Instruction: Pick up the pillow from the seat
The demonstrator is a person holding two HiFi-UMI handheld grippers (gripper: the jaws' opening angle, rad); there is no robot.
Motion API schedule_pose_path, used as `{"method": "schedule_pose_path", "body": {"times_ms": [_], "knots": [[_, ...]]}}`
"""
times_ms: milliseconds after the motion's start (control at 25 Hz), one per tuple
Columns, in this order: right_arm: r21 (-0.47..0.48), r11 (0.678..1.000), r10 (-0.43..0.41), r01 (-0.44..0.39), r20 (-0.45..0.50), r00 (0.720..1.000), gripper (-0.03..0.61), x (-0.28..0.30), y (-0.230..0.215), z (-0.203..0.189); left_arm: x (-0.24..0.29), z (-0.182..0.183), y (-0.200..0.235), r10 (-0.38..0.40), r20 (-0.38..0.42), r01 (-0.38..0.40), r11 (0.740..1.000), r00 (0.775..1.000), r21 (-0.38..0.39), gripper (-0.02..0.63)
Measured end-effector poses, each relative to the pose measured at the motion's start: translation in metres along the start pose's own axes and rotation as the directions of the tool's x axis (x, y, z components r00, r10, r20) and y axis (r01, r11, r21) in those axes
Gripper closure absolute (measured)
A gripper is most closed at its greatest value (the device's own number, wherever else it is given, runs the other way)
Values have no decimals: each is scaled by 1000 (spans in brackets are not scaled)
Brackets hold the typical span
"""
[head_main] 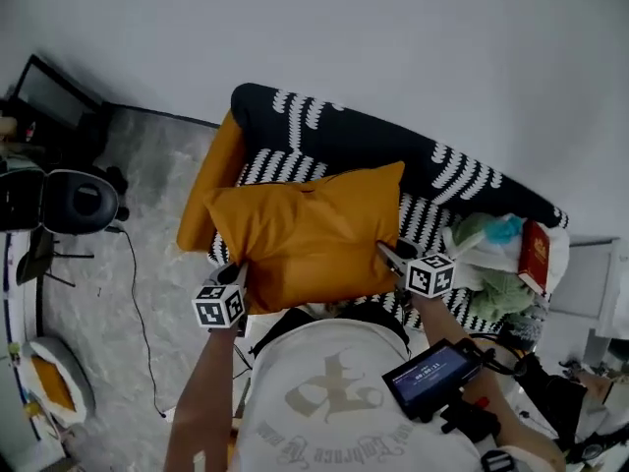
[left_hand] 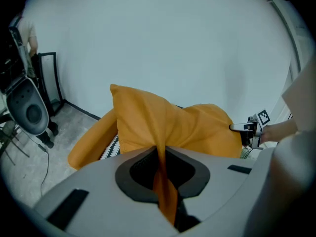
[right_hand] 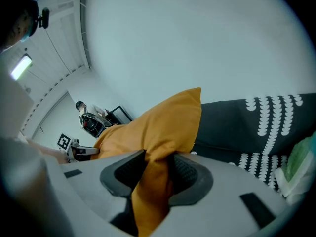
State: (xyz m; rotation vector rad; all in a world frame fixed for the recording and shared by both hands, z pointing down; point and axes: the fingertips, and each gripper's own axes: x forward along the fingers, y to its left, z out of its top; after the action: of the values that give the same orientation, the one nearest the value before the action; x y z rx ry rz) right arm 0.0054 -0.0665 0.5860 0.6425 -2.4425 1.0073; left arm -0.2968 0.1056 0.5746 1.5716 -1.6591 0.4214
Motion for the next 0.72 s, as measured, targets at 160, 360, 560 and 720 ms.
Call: {"method": "schedule_pose_path", "body": {"times_ms": [160,360,560,720], "knots": [[-66,997,50,-51,-17,999,417,20,30,19,-30,1,21,43,60,-41,998,997,-43,577],[-147,984,98,-98,-12,995,417,39,68,49,-68,13,42,77,143,-67,995,987,-70,581],[-236,960,163,-149,39,986,416,43,106,91,-101,41,53,118,253,-102,992,960,-76,584],[-290,943,195,-161,93,976,415,36,131,121,-126,68,55,134,327,-120,991,935,-64,586]]}}
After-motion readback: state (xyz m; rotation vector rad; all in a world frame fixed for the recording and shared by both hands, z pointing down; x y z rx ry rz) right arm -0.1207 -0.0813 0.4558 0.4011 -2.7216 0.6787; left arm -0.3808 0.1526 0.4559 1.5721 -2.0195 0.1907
